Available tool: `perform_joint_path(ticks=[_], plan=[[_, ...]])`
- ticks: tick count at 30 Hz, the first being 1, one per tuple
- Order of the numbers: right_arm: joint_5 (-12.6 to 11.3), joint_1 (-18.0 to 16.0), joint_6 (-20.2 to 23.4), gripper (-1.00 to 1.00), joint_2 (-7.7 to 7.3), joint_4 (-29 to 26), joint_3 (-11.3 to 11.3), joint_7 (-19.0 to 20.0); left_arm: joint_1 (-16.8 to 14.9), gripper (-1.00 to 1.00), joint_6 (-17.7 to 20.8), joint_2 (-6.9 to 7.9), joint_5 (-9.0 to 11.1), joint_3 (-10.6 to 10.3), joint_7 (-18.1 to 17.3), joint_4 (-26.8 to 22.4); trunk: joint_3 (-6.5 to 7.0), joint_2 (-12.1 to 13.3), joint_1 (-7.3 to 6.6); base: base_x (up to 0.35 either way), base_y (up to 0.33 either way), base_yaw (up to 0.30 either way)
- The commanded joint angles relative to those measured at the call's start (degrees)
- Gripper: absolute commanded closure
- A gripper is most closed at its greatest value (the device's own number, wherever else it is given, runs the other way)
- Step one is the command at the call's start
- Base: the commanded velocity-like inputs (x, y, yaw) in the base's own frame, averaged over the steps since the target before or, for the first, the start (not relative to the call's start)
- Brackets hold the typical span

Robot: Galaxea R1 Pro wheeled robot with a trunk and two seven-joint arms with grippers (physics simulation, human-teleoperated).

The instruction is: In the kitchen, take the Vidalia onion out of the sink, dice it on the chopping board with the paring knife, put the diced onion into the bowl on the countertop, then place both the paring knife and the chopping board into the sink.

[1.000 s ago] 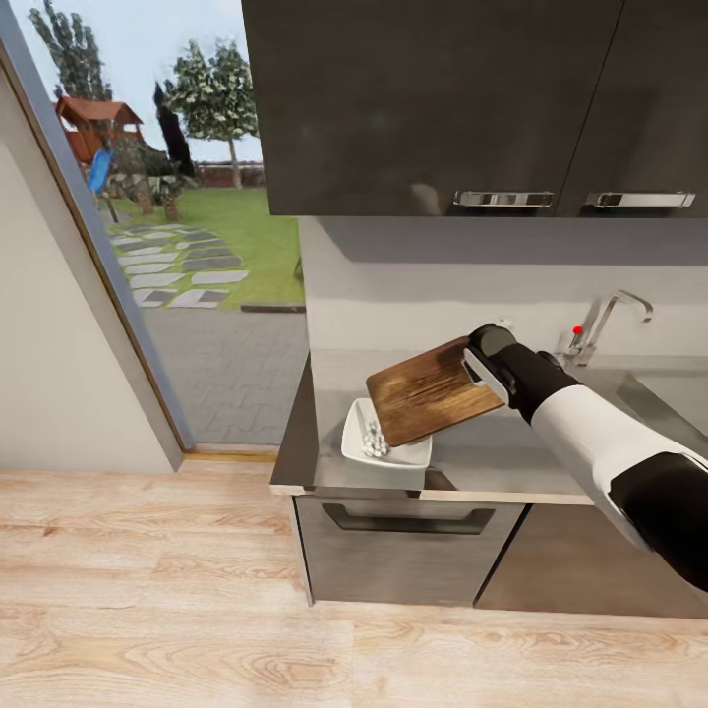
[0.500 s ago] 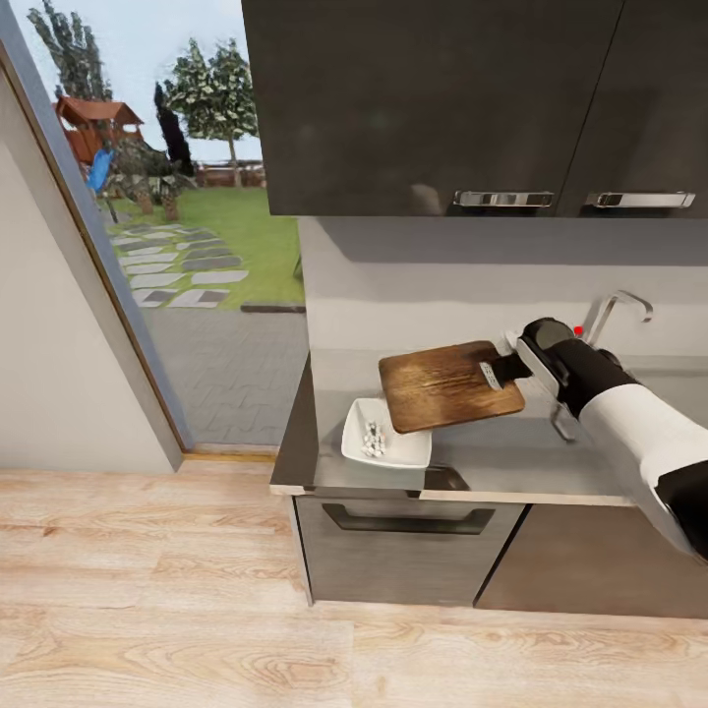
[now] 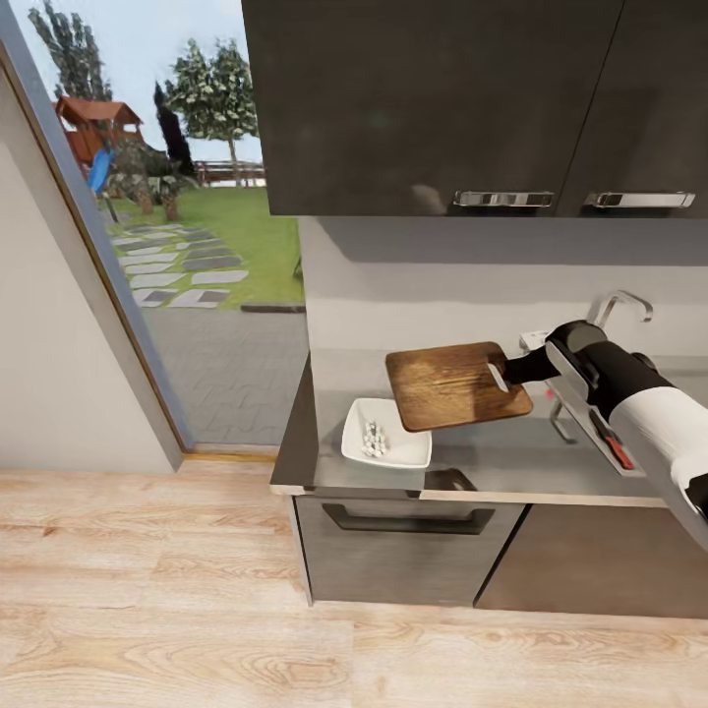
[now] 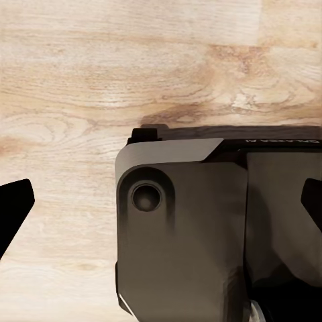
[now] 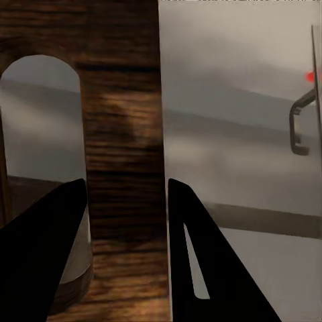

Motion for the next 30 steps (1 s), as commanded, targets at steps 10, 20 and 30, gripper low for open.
perform_joint_path(ticks=[10, 20, 30], plan=[[-0.2, 0.0, -1.6, 1.0, -0.49, 2.9, 0.3, 0.1, -0.1, -1.0, -0.5, -0.05, 0.5, -0.5, 0.1, 0.3, -0.12, -0.1, 0.04, 0.0, 0.0, 0.0], [-0.3, -0.1, -8.1, 1.0, -0.35, 10.9, 0.4, 0.1, -0.1, -1.0, -0.8, 0.1, 0.5, -0.5, 0.2, 0.3, -0.12, -0.1, 0.04, 0.0, -0.207, -0.038], [-0.5, -0.1, -12.9, 1.0, -0.09, 14.1, 0.3, 0.4, -0.1, -1.0, -0.8, 0.17, 0.5, -0.5, 0.1, 0.3, 0.04, -0.1, 0.04, 0.0, -0.27, -0.231]])
